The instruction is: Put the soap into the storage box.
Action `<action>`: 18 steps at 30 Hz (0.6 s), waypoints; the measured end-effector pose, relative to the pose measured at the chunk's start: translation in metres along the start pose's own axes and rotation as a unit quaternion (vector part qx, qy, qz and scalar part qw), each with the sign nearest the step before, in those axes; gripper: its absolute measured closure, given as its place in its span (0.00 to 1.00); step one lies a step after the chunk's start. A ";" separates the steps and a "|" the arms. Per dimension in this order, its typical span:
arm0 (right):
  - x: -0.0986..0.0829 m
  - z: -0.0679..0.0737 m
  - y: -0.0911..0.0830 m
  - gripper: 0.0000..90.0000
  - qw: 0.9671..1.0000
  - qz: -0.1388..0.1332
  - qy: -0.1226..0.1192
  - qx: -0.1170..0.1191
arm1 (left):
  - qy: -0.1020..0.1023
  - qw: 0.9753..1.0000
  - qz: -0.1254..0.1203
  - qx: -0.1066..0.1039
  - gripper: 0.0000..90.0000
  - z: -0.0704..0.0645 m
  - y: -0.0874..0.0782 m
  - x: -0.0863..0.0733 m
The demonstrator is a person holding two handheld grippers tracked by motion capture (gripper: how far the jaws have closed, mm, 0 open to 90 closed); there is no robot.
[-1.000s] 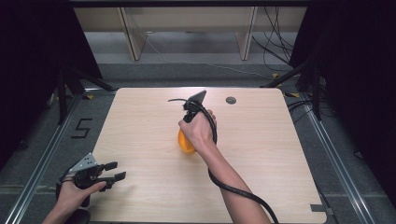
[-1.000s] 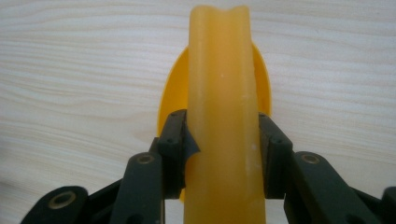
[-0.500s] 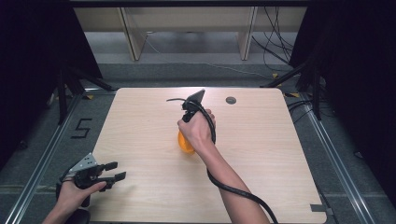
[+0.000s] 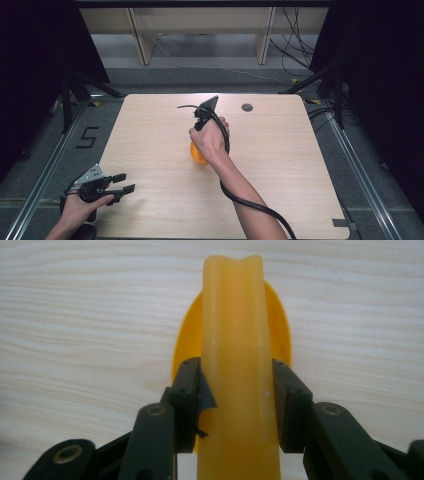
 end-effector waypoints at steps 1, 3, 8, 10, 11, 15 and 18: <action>0.000 0.000 0.000 0.69 1.000 0.000 0.000 0.000 | 0.000 1.000 0.000 0.000 0.39 0.000 0.000 0.000; -0.001 0.000 0.000 0.69 1.000 0.003 0.007 0.003 | -0.001 1.000 -0.001 0.000 0.39 0.000 0.000 0.000; -0.001 0.002 -0.001 0.68 1.000 0.006 0.012 0.006 | 0.000 1.000 0.001 0.000 0.39 0.000 0.000 0.000; -0.001 0.002 -0.001 0.67 1.000 0.004 0.009 0.010 | -0.001 1.000 0.000 0.000 0.39 0.000 0.000 0.000; 0.000 0.001 -0.002 0.66 1.000 -0.001 0.007 0.012 | 0.000 1.000 0.000 0.000 0.39 0.000 0.000 0.000; 0.001 0.002 -0.006 0.66 1.000 -0.015 -0.012 0.006 | 0.000 1.000 0.000 0.000 0.39 0.000 0.000 0.000; 0.000 0.003 -0.005 0.66 1.000 -0.020 -0.016 0.006 | 0.001 1.000 0.000 0.000 0.39 0.000 0.000 0.000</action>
Point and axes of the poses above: each handheld gripper's, and its own axes: y roughly forward along the jaws, x roughly out of its top, z roughly to its left, the point moved 7 cm from there along y, roughly forward along the jaws, and after that the axes turned 8 degrees about -x, right-handed, at the moved point
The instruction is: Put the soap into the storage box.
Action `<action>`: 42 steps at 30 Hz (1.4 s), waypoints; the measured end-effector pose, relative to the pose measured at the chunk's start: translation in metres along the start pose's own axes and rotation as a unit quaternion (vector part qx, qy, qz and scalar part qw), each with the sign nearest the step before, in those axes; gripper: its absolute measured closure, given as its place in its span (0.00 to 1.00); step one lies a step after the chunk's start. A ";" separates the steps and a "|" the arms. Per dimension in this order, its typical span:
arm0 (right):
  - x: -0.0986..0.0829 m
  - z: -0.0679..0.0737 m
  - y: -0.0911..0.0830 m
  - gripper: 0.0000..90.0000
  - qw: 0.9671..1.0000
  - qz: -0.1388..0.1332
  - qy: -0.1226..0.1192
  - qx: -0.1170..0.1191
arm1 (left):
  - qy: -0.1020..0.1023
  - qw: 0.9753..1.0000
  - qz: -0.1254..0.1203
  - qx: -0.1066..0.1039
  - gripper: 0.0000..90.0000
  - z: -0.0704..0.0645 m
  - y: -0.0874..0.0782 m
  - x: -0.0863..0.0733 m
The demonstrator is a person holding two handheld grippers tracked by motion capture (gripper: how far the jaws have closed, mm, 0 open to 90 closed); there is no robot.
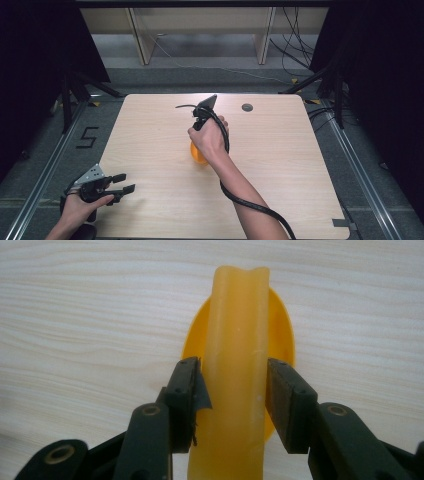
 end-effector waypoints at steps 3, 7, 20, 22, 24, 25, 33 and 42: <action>-0.001 0.001 0.000 0.66 1.000 0.008 0.003 -0.001 | 0.000 1.000 0.000 0.000 0.39 0.000 0.000 0.000; 0.000 0.001 -0.001 0.65 1.000 0.005 0.001 0.002 | 0.000 1.000 0.000 -0.001 0.39 0.000 0.000 0.000; 0.000 0.000 -0.001 0.63 1.000 -0.008 -0.020 0.005 | 0.001 1.000 0.000 -0.001 0.39 0.000 0.000 0.000; 0.000 0.001 -0.002 0.62 1.000 0.000 -0.006 0.006 | 0.000 1.000 0.000 -0.001 0.39 0.000 0.000 0.000; 0.001 0.001 -0.004 0.61 1.000 -0.007 -0.010 0.006 | 0.000 1.000 -0.002 -0.003 0.39 -0.001 0.001 0.000; 0.001 0.001 -0.004 0.61 1.000 -0.007 -0.010 0.006 | 0.000 1.000 -0.002 -0.003 0.39 -0.001 0.001 0.000; 0.000 0.001 -0.009 0.55 1.000 -0.022 -0.012 0.018 | 0.002 1.000 0.001 0.001 0.39 0.000 0.000 0.000; -0.003 -0.003 -0.017 0.52 0.998 -0.041 -0.022 0.030 | 0.000 1.000 0.000 -0.002 0.39 0.000 0.000 0.000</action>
Point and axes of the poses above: each handheld gripper's, and its own axes: y roughly forward along the jaws, x roughly out of its top, z roughly to its left, the point moved 7 cm from there along y, roughly forward along the jaws, and after that the axes turned 8 degrees about -x, right-handed, at the moved point
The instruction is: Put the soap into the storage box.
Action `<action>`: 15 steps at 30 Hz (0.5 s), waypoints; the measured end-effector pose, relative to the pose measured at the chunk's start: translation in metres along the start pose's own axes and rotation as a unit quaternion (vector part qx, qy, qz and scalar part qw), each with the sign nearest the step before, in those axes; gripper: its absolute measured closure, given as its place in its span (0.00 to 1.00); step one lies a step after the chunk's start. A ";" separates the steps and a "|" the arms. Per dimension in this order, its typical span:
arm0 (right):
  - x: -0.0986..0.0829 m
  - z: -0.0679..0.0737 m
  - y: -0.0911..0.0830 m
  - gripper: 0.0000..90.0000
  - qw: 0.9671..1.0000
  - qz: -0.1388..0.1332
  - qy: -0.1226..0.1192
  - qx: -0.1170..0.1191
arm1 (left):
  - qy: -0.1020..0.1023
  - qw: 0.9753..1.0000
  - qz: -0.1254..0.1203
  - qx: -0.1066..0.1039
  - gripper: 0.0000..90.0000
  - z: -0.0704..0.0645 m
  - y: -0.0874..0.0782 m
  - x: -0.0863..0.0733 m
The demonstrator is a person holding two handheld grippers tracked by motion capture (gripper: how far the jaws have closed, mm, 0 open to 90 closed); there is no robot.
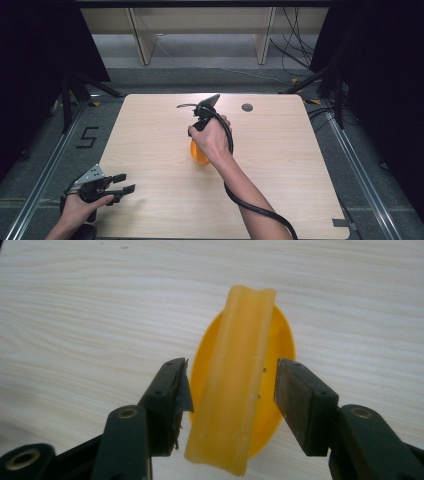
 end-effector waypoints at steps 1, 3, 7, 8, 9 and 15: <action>-0.001 0.000 -0.002 0.51 1.000 -0.007 0.001 0.004 | 0.002 1.000 0.001 0.000 0.39 0.000 0.000 0.000; -0.005 -0.004 -0.008 0.49 1.000 -0.011 -0.010 0.009 | 0.000 1.000 0.000 0.000 0.39 0.000 0.000 0.000; -0.017 -0.013 -0.016 0.49 0.999 -0.020 -0.011 0.033 | 0.000 1.000 0.000 0.001 0.39 0.000 0.000 0.000; -0.020 -0.018 -0.017 0.49 0.999 -0.028 -0.017 0.033 | 0.000 1.000 0.000 0.001 0.39 0.000 0.000 0.000; -0.024 -0.021 -0.020 0.49 0.999 -0.027 -0.011 0.039 | 0.000 1.000 0.000 0.001 0.39 0.000 0.000 0.000; -0.045 -0.042 -0.033 0.49 0.996 -0.053 -0.023 0.067 | 0.000 1.000 0.002 0.002 0.39 0.000 0.000 0.000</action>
Point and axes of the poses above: each handheld gripper's, and its own axes: y roughly forward along the jaws, x roughly out of its top, z roughly to its left, the point moved 7 cm from there along y, roughly forward along the jaws, and after that the axes turned 8 degrees about -x, right-handed, at the moved point
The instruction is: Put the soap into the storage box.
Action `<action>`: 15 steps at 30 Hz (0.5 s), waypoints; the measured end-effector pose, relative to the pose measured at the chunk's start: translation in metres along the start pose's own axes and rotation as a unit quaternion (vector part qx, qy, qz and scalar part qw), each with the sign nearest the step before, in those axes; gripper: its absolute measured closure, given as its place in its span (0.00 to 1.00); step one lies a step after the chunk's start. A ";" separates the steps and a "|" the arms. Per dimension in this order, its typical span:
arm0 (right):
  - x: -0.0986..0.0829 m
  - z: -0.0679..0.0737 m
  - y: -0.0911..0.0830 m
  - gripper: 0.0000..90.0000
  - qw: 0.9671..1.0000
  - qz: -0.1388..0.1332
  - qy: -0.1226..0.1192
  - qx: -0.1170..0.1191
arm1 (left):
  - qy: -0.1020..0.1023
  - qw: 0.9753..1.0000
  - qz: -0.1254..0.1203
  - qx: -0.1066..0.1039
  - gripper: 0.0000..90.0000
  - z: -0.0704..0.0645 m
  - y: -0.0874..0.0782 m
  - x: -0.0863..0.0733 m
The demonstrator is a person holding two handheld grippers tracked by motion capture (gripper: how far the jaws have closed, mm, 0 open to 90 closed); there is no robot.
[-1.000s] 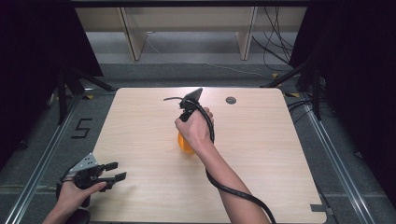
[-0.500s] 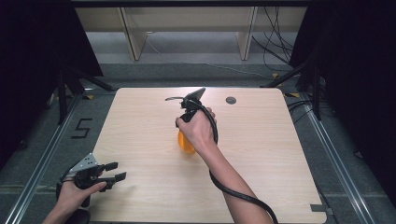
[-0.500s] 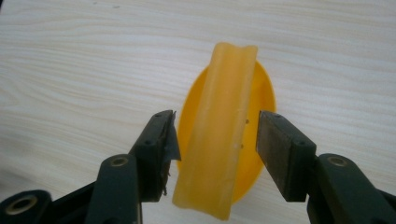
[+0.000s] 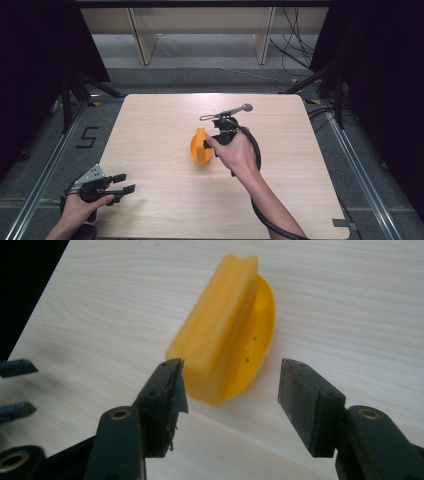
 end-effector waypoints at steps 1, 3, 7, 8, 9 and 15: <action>-0.007 -0.006 -0.004 0.49 1.000 -0.001 0.000 0.007 | 0.000 1.000 0.000 0.001 0.39 0.000 0.000 0.000; -0.019 -0.019 -0.005 0.50 1.000 -0.009 -0.010 0.009 | 0.000 1.000 0.002 0.001 0.39 0.000 0.000 0.000; -0.058 -0.056 -0.002 0.56 0.999 -0.031 -0.026 0.010 | 0.000 1.000 0.004 0.003 0.39 0.000 0.000 -0.001; -0.065 -0.061 0.000 0.57 0.999 -0.032 -0.024 0.008 | 0.000 1.000 0.004 0.004 0.39 0.000 0.001 -0.001; -0.076 -0.071 0.003 0.60 0.999 -0.041 -0.029 0.007 | -0.004 1.000 0.002 0.004 0.39 0.000 0.001 -0.001; -0.126 -0.105 0.016 0.73 0.995 -0.083 -0.058 -0.015 | -0.001 1.000 0.003 0.009 0.39 0.000 0.002 0.000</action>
Point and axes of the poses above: each handheld gripper's, and its own axes: y roughly forward along the jaws, x roughly out of its top, z roughly to its left, the point moved 7 cm from there along y, roughly forward along the jaws, and after that the axes turned 8 degrees about -x, right-handed, at the moved point
